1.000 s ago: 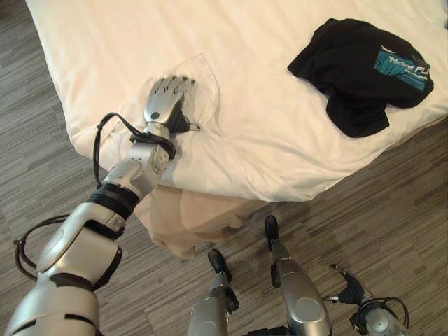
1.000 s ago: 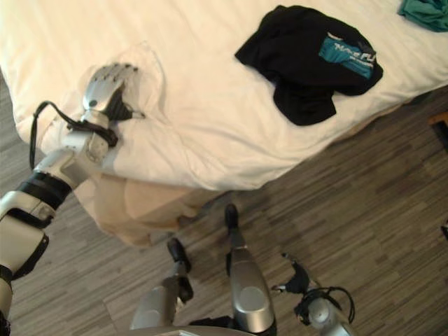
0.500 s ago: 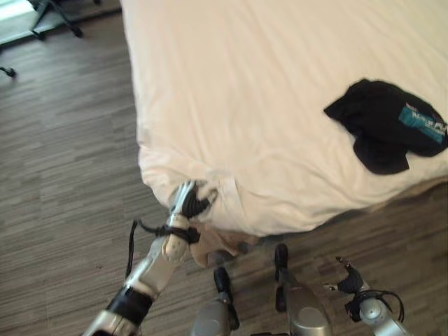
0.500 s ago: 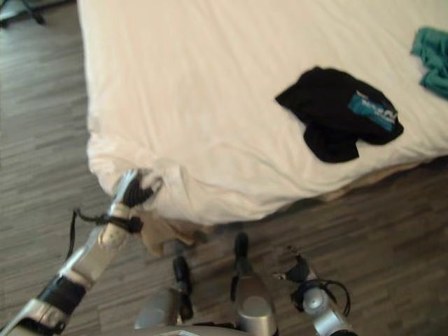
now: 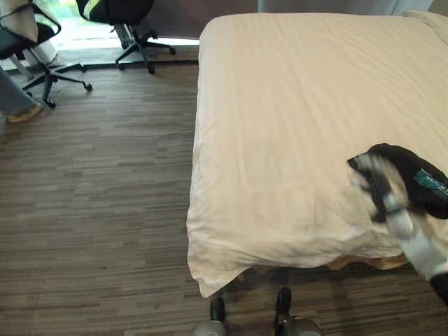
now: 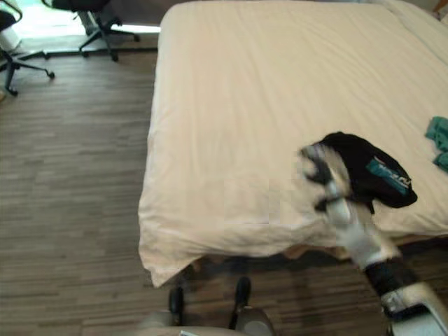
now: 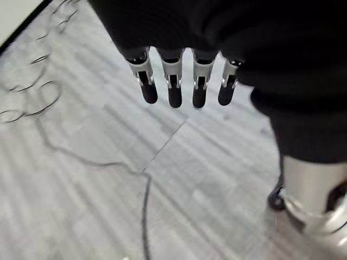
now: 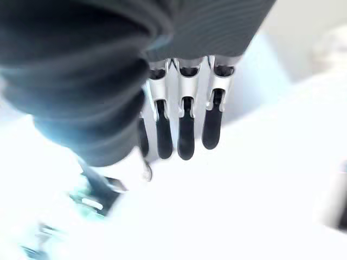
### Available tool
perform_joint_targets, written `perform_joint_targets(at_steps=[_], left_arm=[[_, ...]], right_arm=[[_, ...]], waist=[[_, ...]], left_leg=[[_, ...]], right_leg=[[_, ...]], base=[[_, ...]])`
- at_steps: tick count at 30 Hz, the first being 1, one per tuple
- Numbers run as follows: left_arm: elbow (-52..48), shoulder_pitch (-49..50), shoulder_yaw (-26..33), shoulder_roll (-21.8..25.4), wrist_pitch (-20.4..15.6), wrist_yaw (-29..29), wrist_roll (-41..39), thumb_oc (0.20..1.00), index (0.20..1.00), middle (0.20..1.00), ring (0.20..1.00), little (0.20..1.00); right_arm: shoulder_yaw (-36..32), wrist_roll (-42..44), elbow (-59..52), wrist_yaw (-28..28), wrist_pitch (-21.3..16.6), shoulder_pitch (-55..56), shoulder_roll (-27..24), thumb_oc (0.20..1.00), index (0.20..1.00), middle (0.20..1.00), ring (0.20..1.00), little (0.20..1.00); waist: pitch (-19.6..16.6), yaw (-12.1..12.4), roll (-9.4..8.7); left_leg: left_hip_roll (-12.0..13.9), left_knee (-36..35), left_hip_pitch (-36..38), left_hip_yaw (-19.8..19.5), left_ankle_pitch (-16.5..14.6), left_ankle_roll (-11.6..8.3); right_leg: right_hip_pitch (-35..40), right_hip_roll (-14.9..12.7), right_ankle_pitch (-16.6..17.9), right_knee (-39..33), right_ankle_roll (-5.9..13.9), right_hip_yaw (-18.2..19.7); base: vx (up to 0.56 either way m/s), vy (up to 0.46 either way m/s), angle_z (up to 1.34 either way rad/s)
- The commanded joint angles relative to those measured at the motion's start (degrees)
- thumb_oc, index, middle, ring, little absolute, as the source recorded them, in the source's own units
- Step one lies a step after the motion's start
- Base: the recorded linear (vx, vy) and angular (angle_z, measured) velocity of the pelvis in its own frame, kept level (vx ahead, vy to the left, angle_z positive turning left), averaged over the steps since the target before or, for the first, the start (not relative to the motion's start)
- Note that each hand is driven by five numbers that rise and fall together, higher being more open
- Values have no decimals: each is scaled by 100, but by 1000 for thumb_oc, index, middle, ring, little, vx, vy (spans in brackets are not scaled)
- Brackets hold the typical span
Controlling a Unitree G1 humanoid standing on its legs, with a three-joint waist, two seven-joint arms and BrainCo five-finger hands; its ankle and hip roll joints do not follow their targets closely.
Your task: Tidy up the quilt and then pick up the clothes from the bed and put them into the laundry hamper.
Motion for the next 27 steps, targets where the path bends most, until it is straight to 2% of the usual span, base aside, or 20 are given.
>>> perform_joint_targets(at_steps=[1, 3, 6, 7, 8, 10, 11, 12, 17, 19, 23, 25, 26, 27], left_arm=[[-68, -935, -137, 191, 40, 99, -130, 1000, 1000, 1000, 1000, 1000], [-165, -1213, -206, 365, 27, 234, -149, 1000, 1000, 1000, 1000, 1000], [-454, -1558, -545, 488, -93, 389, -228, 1000, 1000, 1000, 1000, 1000], [-451, -1572, -540, 486, -94, 389, -229, 1000, 1000, 1000, 1000, 1000], [-689, -1872, -802, 553, -215, 503, -354, 1000, 1000, 1000, 1000, 1000], [-1029, -2233, -1202, 567, -328, 617, -435, 1000, 1000, 1000, 1000, 1000], [-1027, -2246, -1202, 565, -327, 616, -437, 1000, 1000, 1000, 1000, 1000], [-1448, -2488, -1465, 555, -373, 707, -486, 1000, 1000, 1000, 1000, 1000], [-2223, -2849, -1750, 497, -470, 867, -697, 1000, 1000, 1000, 1000, 1000], [-2361, -3097, -1867, 406, -412, 882, -647, 1000, 1000, 1000, 1000, 1000], [-2375, -3110, -1905, 267, -372, 878, -623, 1000, 1000, 1000, 1000, 1000], [-2254, -3074, -1913, 154, -343, 847, -633, 1000, 1000, 1000, 1000, 1000], [-2086, -3033, -1921, 74, -311, 786, -584, 1000, 1000, 1000, 1000, 1000], [-2084, -3026, -1922, 69, -313, 787, -583, 1000, 1000, 1000, 1000, 1000]], right_arm=[[432, 17, 638, -52, -347, -961, 160, 200, 200, 200, 200, 200], [828, 132, 346, -133, -324, -2111, 260, 200, 200, 200, 200, 200], [1181, 309, 330, -270, -341, -3002, 615, 200, 200, 200, 200, 200], [1189, 311, 346, -275, -346, -3027, 616, 200, 200, 200, 200, 200], [1433, 405, 481, -367, -331, -3525, 834, 200, 200, 200, 200, 200], [1678, 484, 661, -409, -318, -3919, 1107, 200, 200, 200, 200, 200], [1681, 485, 672, -413, -323, -3936, 1104, 200, 200, 200, 200, 200], [1879, 582, 802, -432, -342, -4095, 1336, 200, 200, 200, 200, 200], [2297, 693, 1199, -302, -318, -3910, 1770, 200, 200, 200, 200, 200], [2673, 766, 1496, -3, -278, -3345, 2046, 200, 200, 200, 200, 200], [3021, 862, 1715, 402, -269, -2512, 2239, 200, 200, 200, 200, 200], [3287, 1113, 1735, 826, -332, -1853, 2358, 200, 200, 200, 200, 200], [3579, 1282, 1624, 1354, -377, -1420, 2327, 200, 200, 200, 200, 200], [3581, 1285, 1619, 1357, -376, -1412, 2322, 200, 200, 200, 200, 200]], waist=[[494, 368, -158], [859, 612, -190], [1224, 780, -201], [1224, 764, -209], [1504, 864, -180], [1781, 915, -128], [1774, 902, -135], [1950, 928, -69], [1951, 886, 19], [1951, 787, 76], [1951, 701, 87], [1951, 639, 71], [1951, 597, 46], [1951, 596, 51]], left_leg=[[111, 100, -19, -281, -522, -51], [182, 236, -348, -400, -460, -106], [239, 360, -725, -548, -372, -169], [223, 367, -759, -560, -350, -161], [258, 522, -1078, -649, -327, -205], [247, 722, -1456, -715, -300, -231], [231, 730, -1497, -726, -278, -223], [227, 865, -1812, -759, -275, -254], [190, 1074, -2556, -818, -246, -247], [152, 1184, -2759, -791, -271, -221], [144, 1167, -2610, -760, -319, -184], [152, 1085, -2418, -729, -336, -172], [162, 948, -2096, -700, -353, -179], [164, 933, -2076, -699, -350, -180]], right_leg=[[217, -474, -859, 15, 456, -141], [22, -465, -835, 58, 417, -235], [-201, -479, -819, 139, 388, -349], [-226, -494, -804, 141, 389, -357], [-443, -507, -818, 260, 369, -382], [-755, -557, -850, 457, 345, -421], [-786, -572, -835, 461, 345, -428], [-1103, -610, -891, 681, 329, -440], [-1894, -692, -963, 1084, 330, -465], [-2164, -747, -994, 1269, 324, -410], [-2033, -751, -1022, 1243, 316, -367], [-1838, -737, -1030, 1149, 307, -362], [-1534, -700, -1041, 1026, 300, -373], [-1515, -696, -1038, 1014, 301, -375]], base=[[-103, -47, 35], [-172, -54, 61], [-122, -49, 32], [-165, -57, 25], [-181, -34, 31], [-167, -24, 33], [-135, 11, 24], [-95, 18, 16], [-88, 21, 9], [-50, 57, 5], [0, 25, -2], [25, -4, -6], [37, -16, 0], [95, -27, 2]])
